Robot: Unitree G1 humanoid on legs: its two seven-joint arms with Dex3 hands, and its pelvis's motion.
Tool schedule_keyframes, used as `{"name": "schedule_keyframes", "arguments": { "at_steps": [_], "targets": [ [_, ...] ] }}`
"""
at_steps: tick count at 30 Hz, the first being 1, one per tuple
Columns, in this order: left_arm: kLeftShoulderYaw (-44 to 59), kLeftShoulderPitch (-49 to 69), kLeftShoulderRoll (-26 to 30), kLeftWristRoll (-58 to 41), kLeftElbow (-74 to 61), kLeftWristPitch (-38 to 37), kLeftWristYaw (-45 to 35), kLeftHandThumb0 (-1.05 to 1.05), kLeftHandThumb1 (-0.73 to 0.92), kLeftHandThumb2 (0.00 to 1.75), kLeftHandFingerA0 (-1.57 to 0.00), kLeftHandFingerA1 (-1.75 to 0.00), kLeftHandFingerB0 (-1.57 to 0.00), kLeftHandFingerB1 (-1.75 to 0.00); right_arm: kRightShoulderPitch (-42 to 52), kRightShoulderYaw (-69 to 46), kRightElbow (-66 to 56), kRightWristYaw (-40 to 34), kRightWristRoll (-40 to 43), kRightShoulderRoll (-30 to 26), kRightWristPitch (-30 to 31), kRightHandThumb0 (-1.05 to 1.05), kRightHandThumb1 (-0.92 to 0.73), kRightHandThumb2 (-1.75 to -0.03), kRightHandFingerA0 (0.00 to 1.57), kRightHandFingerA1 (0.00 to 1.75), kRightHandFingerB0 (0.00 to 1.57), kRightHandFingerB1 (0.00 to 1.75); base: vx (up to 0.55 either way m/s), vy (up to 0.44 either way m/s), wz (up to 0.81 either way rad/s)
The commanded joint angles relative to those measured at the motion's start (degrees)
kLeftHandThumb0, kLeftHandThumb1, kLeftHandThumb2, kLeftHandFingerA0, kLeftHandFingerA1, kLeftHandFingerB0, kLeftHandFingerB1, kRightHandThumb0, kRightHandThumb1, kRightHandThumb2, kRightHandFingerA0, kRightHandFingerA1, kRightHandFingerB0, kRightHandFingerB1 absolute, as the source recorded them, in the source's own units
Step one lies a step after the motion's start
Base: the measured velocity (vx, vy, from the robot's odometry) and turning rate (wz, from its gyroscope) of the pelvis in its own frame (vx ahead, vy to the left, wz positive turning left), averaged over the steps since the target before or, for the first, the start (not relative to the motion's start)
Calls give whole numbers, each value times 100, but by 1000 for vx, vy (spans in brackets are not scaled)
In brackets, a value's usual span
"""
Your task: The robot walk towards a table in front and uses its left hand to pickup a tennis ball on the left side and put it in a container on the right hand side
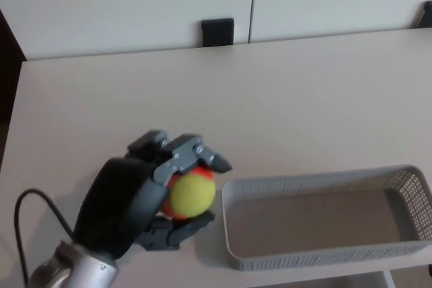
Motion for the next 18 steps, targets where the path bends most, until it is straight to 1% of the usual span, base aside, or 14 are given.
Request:
{"name": "schedule_keyframes", "arguments": {
  "at_steps": [1, 4, 5, 8, 9, 10, 11, 14, 15, 16, 17, 18],
  "targets": [
    [-474, -532, -353, 279, -1189, 834, -847, -13, 77, 78, -94, -166, -76, -104, -68, 40, 72, 47, -77, -175, 21, -46, -53, -70, 31, 46, 12, 37, 0, 0, 0],
    [-796, -804, -512, 595, -1317, 1065, -1062, -17, 78, 75, -94, -163, -77, -100, -48, 50, 20, 55, -67, -181, 58, -46, -53, -70, 32, 46, 13, 38, 0, 0, 0],
    [-942, -939, -595, 740, -1177, 1039, -1019, -24, 75, 70, -98, -163, -84, -86, -38, 52, 25, 59, -65, -182, 36, -47, -52, -70, 34, 47, 13, 38, 0, 0, 0],
    [-1223, -1201, -736, 1014, -853, 982, -903, -25, 75, 66, -99, -161, -84, -82, -9, 56, 8, 68, -57, -191, 8, -47, -52, -70, 34, 48, 13, 38, 0, 0, 0],
    [-1389, -1314, -827, 1217, -709, 1064, -927, -28, 54, 97, -126, -136, -82, -82, 5, 63, -53, 66, -59, -194, 50, -46, -52, -70, 33, 48, 12, 38, 0, 0, 0],
    [-1465, -1365, -870, 1311, -647, 1108, -938, -28, 54, 97, -126, -136, -82, -82, 12, 66, -80, 65, -59, -195, 68, -46, -52, -70, 33, 48, 12, 38, 0, 0, 0],
    [-1539, -1414, -929, 1336, -492, 1076, -846, -24, 70, 68, -102, -162, -88, -74, 8, 68, -91, 63, -57, -195, 78, -45, -52, -69, 32, 47, 12, 37, 0, 0, 0],
    [-1704, -1541, -1058, 1405, -161, 1133, -767, -25, 67, 69, -106, -163, -89, -76, 13, 56, -171, 73, -20, -178, 122, -44, -52, -69, 33, 47, 12, 37, 0, 0, 0],
    [-1802, -1583, -1112, 1510, 27, 1225, -782, -30, 53, 98, -128, -136, -82, -81, 54, 69, -263, 83, -28, -180, 103, -45, -52, -70, 33, 47, 12, 37, 0, 0, 0],
    [-1834, -1606, -1145, 1524, 133, 1249, -757, -29, 70, 71, -104, -163, -88, -75, 49, 77, -294, 87, -34, -186, 111, -49, -51, -70, 33, 47, 12, 38, 0, 0, 0],
    [-1862, -1630, -1181, 1527, 242, 1266, -724, -29, 70, 71, -104, -163, -88, -75, 39, 84, -324, 92, -40, -192, 124, -49, -51, -70, 33, 47, 12, 38, 0, 0, 0],
    [-1870, -1657, -1197, 1545, 315, 1268, -687, -28, 72, 74, -105, -163, -88, -81, 41, 97, -394, 94, -46, -194, 167, -49, -51, -70, 33, 47, 12, 38, 0, 0, 0]
  ]
}}
